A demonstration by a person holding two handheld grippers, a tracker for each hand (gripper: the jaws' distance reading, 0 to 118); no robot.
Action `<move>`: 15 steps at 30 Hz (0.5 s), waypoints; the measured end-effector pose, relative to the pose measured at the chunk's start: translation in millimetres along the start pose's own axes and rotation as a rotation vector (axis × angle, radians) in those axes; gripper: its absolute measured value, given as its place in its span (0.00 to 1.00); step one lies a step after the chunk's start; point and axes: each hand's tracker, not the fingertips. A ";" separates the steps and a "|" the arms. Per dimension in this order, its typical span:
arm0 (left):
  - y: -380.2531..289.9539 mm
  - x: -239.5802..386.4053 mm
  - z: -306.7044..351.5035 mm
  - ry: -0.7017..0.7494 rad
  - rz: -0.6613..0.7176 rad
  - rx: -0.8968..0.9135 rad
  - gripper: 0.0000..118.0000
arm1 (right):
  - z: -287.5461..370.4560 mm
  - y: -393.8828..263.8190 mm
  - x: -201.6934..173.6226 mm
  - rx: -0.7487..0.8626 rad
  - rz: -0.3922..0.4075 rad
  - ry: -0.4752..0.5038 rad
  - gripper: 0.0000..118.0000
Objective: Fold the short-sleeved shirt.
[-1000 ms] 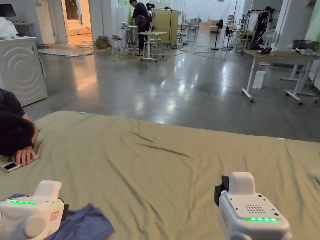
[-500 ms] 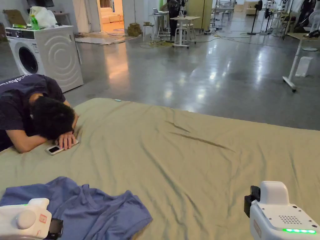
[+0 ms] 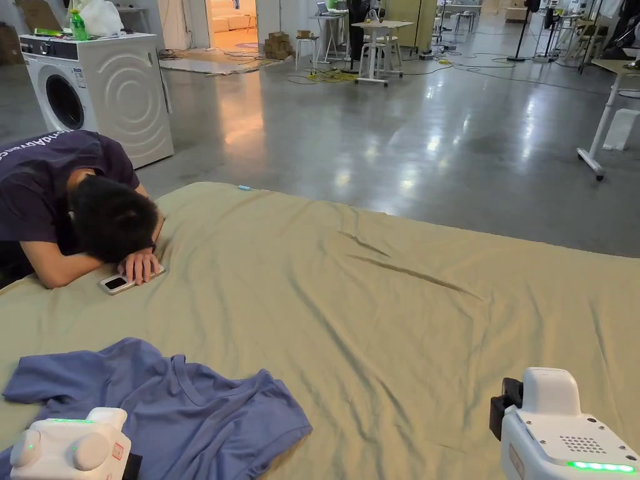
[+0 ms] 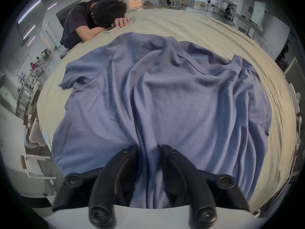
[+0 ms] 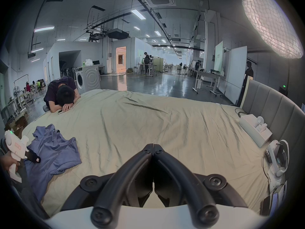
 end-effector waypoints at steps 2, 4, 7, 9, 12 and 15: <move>-0.3 1.3 -3.5 0.017 -0.044 0.011 0.03 | 0.8 0.1 -0.2 0.002 0.001 0.000 0.00; -1.3 -4.4 -9.4 0.029 -0.054 0.020 0.03 | 1.4 -0.7 -0.2 0.003 0.002 0.000 0.00; -5.2 -11.6 3.3 -0.011 0.022 0.075 0.03 | 3.7 -1.9 0.6 0.004 0.001 -0.001 0.00; -5.4 -21.6 16.8 -0.070 0.095 0.146 0.03 | 4.6 -2.5 2.1 0.004 -0.001 -0.001 0.00; -5.9 -18.3 53.1 -0.122 0.140 0.256 0.03 | 4.6 -2.4 4.8 0.003 -0.008 -0.003 0.00; 0.8 -11.6 78.8 -0.174 0.130 0.344 0.03 | 5.5 -1.0 8.1 0.005 -0.018 -0.004 0.00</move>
